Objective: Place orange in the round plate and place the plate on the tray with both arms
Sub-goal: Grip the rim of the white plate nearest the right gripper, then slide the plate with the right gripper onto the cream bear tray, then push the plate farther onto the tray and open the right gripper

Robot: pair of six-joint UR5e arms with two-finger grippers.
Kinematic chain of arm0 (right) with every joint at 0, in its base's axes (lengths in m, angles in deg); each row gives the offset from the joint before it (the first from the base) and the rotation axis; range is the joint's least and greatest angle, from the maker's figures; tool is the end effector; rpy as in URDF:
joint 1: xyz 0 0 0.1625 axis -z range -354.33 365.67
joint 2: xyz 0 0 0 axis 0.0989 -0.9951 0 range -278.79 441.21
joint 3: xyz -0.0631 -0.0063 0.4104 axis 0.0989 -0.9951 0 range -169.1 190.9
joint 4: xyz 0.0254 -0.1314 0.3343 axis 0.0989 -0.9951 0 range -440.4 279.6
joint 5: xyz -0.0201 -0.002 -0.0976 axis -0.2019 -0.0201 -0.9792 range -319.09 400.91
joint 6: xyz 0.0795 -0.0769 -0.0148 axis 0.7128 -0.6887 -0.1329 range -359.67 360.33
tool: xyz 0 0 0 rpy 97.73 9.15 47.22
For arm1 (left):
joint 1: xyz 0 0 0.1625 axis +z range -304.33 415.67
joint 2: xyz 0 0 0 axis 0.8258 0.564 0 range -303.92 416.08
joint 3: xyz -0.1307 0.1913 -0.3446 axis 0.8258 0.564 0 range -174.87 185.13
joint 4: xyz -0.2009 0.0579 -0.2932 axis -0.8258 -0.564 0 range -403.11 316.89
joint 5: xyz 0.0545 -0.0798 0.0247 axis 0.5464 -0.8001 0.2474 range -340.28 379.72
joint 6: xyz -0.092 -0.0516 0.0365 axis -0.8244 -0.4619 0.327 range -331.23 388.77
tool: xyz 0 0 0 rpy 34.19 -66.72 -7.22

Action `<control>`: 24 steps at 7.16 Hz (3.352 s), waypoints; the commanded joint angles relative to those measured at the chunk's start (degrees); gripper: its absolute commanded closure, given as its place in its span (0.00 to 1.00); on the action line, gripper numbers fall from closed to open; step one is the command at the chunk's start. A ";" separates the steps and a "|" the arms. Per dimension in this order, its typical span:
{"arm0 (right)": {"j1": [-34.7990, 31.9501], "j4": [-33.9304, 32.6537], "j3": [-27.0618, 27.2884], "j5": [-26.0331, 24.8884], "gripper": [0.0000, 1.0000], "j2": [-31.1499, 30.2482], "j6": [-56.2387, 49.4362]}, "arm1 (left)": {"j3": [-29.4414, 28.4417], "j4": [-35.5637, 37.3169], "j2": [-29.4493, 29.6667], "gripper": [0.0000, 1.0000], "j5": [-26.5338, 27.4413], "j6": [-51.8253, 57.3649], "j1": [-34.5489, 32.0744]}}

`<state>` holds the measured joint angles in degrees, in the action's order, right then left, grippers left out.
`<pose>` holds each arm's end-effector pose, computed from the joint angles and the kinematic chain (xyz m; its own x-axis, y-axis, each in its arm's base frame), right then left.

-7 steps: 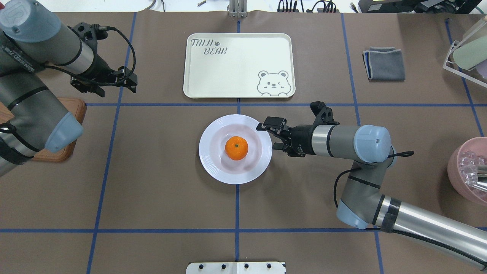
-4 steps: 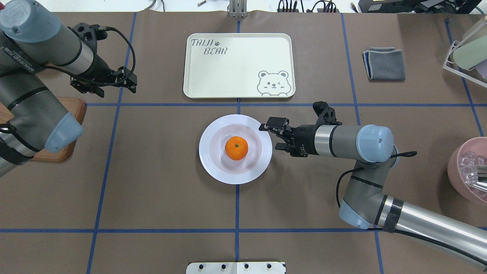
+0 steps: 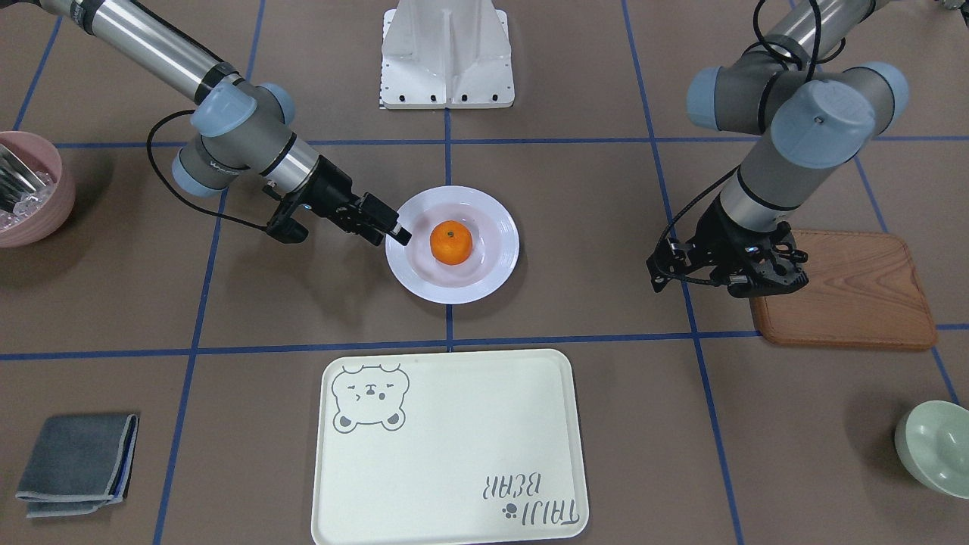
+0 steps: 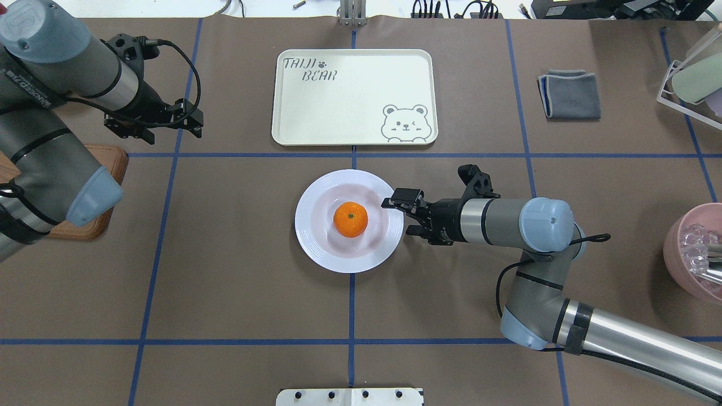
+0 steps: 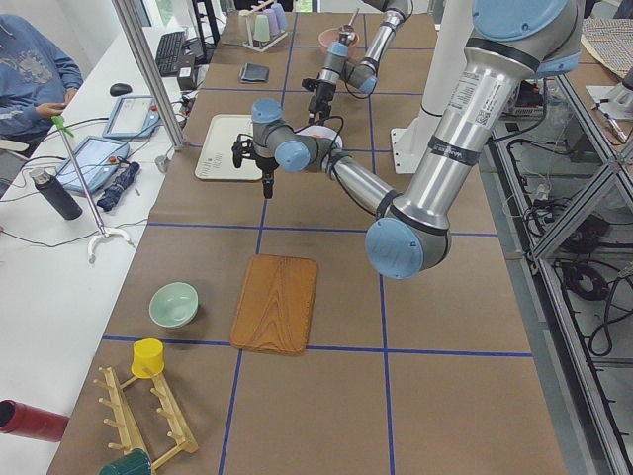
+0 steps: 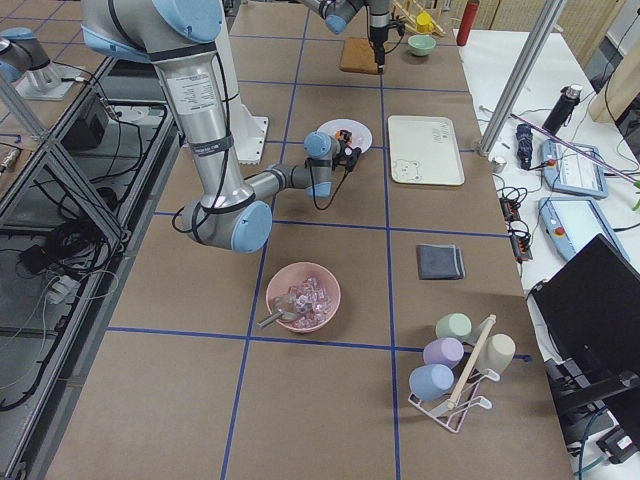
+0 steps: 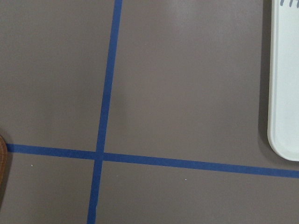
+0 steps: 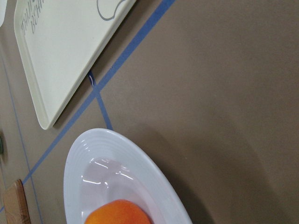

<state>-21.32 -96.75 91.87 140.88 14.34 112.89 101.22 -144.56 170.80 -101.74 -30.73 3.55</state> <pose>-0.4840 -0.3744 0.3676 -0.0802 0.3832 0.9202 -0.2837 0.8762 -0.3897 0.3085 -0.5187 0.3717 0.6239 -0.0969 -0.7754 0.1638 0.9865 0.0085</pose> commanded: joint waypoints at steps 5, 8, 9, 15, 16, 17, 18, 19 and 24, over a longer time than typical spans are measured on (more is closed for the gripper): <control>1.94 0.18 -0.55 -0.92 0.72 0.43 0.47 | 0.15 -0.07 -0.02 0.02 0.00 0.00 0.00; 1.95 1.05 0.32 -0.83 1.00 0.43 0.56 | 0.15 -0.07 -0.02 0.02 0.00 0.00 0.00; 1.68 3.58 0.33 -0.92 1.00 0.34 0.73 | 0.15 -0.07 -0.02 0.02 0.00 0.00 0.00; -6.83 6.77 3.49 -3.55 1.00 -0.10 5.12 | 0.06 -0.07 -0.02 0.02 0.00 0.00 0.00; -9.11 5.55 2.97 -3.56 1.00 0.08 6.17 | 0.15 -0.07 0.06 0.02 0.00 0.00 0.00; -10.35 1.19 2.53 -3.38 1.00 0.86 5.83 | 0.32 -0.07 -0.02 0.02 0.00 -0.09 0.00; -10.80 -3.99 0.52 -3.56 1.00 4.52 5.57 | 0.50 -0.07 -0.02 0.02 0.00 -0.09 -0.09; -11.15 -6.13 -3.59 -5.30 1.00 7.95 6.26 | 0.50 0.02 -0.11 0.02 0.00 -0.09 -0.09; -7.31 -14.88 -15.58 -22.58 1.00 20.97 20.83 | 2.70 -0.07 -1.78 0.02 0.00 -0.79 -0.09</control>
<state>-30.55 -106.97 77.09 123.82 32.63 129.71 103.80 -144.61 169.11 -101.74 -31.52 3.43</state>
